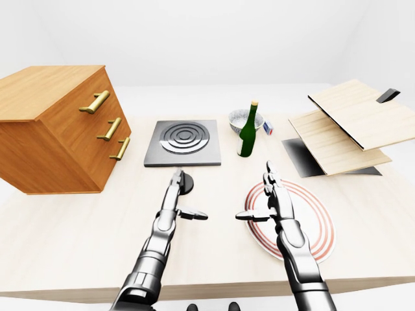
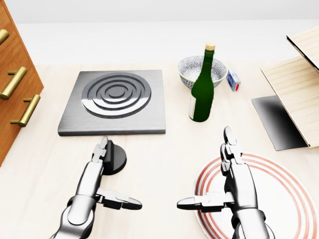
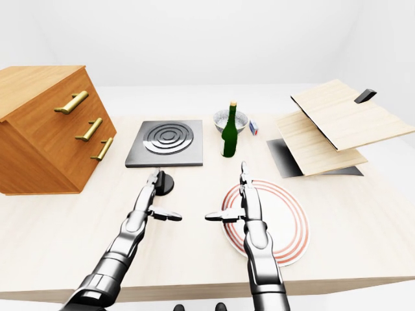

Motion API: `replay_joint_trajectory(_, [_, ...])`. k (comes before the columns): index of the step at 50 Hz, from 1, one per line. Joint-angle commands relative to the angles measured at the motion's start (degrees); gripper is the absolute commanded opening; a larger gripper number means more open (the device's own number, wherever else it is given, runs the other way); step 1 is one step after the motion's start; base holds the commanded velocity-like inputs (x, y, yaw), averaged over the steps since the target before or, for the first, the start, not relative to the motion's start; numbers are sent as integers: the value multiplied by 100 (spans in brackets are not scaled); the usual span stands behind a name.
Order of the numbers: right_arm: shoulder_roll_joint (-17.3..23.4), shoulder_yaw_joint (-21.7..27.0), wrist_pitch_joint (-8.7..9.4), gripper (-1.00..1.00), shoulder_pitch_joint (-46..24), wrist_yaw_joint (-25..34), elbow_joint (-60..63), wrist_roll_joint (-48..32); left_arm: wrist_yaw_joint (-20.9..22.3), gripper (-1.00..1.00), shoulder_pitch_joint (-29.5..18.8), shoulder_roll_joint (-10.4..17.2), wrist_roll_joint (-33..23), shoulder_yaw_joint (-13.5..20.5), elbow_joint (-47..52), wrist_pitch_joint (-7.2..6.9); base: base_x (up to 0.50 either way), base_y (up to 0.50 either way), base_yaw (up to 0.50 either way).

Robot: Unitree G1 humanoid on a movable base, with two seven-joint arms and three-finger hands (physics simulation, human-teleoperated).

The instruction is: Turn on the stove.

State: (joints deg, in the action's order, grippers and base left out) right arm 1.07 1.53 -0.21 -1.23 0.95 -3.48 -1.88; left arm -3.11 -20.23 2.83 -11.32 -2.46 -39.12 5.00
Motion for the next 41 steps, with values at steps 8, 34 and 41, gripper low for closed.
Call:
replay_joint_trajectory(8, [19,50,80,100,-3,12,84,58,427,100,1180,-1323,52,-749,-234,0,0,0,0])
replay_joint_trajectory(34, [18,42,29,100,-65,-24,-64,40,743,100,455,-1618,713,-716,-209,0,0,0,0])
replay_joint_trajectory(41, [24,52,51,100,-67,-12,-36,54,761,100,-165,-1673,880,-578,-124,0,0,0,0])
